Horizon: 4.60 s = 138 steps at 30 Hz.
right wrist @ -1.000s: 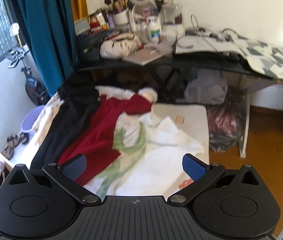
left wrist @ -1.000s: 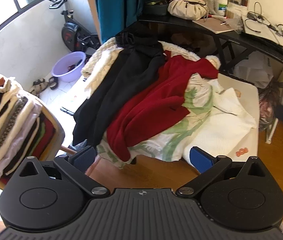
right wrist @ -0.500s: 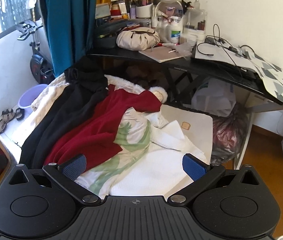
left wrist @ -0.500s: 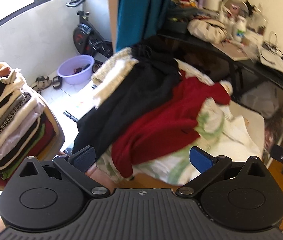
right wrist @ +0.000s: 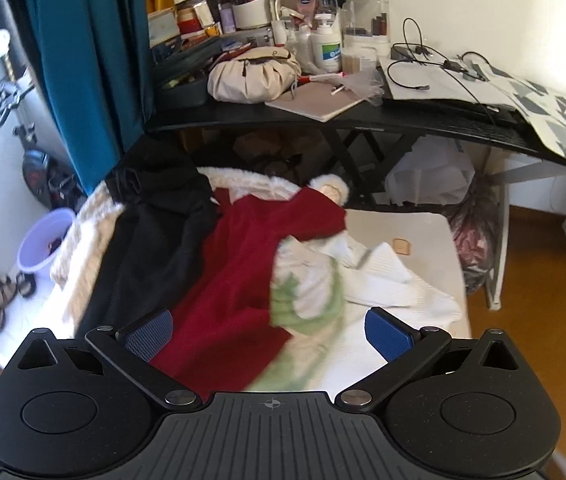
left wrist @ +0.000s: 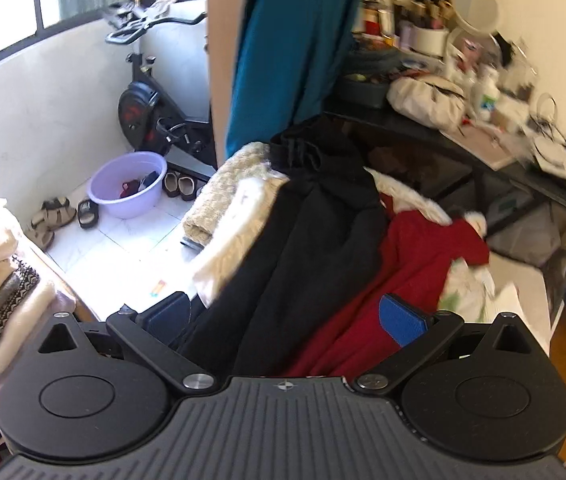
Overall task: Fold clothes
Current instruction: 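Move both grippers toward the black hoodie on the clothes pile, then lower both grippers onto the black hoodie and close them on it, then lift the black hoodie off the pile with both grippers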
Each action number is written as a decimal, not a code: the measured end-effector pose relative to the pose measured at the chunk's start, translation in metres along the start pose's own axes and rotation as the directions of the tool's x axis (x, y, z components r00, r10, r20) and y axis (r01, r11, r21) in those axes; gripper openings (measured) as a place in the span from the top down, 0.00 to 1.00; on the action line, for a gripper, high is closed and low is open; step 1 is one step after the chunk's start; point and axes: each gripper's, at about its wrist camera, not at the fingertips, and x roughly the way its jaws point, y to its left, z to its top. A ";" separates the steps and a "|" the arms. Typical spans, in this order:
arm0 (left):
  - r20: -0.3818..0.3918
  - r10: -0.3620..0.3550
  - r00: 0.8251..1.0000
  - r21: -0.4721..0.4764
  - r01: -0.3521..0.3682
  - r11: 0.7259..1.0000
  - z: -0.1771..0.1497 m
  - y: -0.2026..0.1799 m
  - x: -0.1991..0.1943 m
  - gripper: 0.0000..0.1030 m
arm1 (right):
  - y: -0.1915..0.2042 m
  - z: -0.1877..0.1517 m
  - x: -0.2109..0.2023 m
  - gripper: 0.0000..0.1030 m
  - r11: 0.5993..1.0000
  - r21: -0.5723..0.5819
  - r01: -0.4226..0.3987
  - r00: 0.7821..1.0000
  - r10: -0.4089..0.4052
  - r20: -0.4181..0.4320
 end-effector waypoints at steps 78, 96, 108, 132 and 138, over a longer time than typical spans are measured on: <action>-0.334 -0.153 0.930 -0.017 0.157 0.987 -0.031 0.007 0.325 0.11 | 0.113 0.098 0.432 0.18 0.902 -0.422 -0.096 0.995 0.092 -0.029; -0.320 -0.370 0.872 -0.046 0.375 0.926 -0.013 0.022 0.286 0.93 | 0.112 0.122 0.402 0.93 0.905 -0.322 -0.277 0.960 0.277 -0.047; -0.351 -0.443 0.825 0.028 0.482 0.876 -0.031 0.008 0.287 0.34 | 0.007 0.071 0.324 0.93 0.984 -0.107 -0.140 0.973 0.117 -0.197; -0.392 -0.351 0.850 0.226 0.459 0.859 -0.048 -0.056 0.316 0.65 | 0.092 0.109 0.432 0.47 0.890 -0.341 -0.302 0.949 0.248 -0.195; -0.307 -0.388 0.869 0.023 0.414 0.910 -0.012 -0.005 0.283 0.81 | 0.053 0.158 0.382 0.80 0.925 -0.122 -0.359 0.933 0.353 -0.070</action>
